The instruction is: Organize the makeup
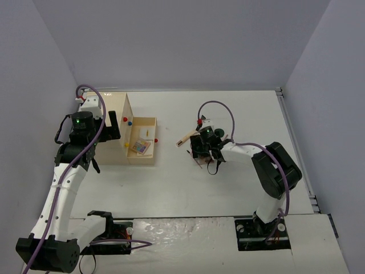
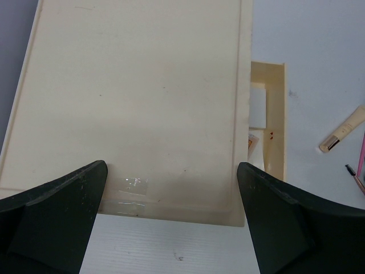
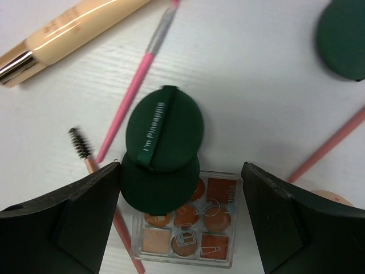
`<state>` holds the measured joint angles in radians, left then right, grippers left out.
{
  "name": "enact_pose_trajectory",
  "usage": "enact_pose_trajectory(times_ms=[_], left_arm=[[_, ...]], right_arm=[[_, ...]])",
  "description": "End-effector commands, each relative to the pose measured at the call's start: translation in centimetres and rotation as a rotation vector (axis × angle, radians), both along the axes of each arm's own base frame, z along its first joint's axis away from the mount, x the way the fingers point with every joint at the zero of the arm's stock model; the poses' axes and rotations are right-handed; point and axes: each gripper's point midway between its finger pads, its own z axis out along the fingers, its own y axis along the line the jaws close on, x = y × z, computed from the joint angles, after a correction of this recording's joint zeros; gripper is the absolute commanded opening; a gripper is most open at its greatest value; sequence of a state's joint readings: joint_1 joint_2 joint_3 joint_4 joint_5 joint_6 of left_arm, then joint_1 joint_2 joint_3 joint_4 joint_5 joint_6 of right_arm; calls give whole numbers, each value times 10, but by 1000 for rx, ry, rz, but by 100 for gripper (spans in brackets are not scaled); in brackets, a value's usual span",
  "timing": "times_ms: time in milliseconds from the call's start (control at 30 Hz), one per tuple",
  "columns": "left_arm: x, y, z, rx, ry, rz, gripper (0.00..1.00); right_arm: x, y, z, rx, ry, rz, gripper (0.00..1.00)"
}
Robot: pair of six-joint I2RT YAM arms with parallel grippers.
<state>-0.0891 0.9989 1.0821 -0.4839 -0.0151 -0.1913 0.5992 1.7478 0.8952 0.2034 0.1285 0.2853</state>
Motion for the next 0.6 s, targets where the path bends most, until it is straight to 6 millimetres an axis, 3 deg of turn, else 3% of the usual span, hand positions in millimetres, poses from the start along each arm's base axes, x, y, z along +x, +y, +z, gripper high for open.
enact_pose_trajectory(times_ms=[0,200,567], left_arm=[[8,1,29,-16,-87,5,97],[8,0,28,-16,-87,5,97],[7,0,29,-20,-90,1,97]], right_arm=[[4,20,16,21,-22,49,82],[7,9,25,-19,-59,-2,86],[-15,0,14,-10,-14,-19,91]])
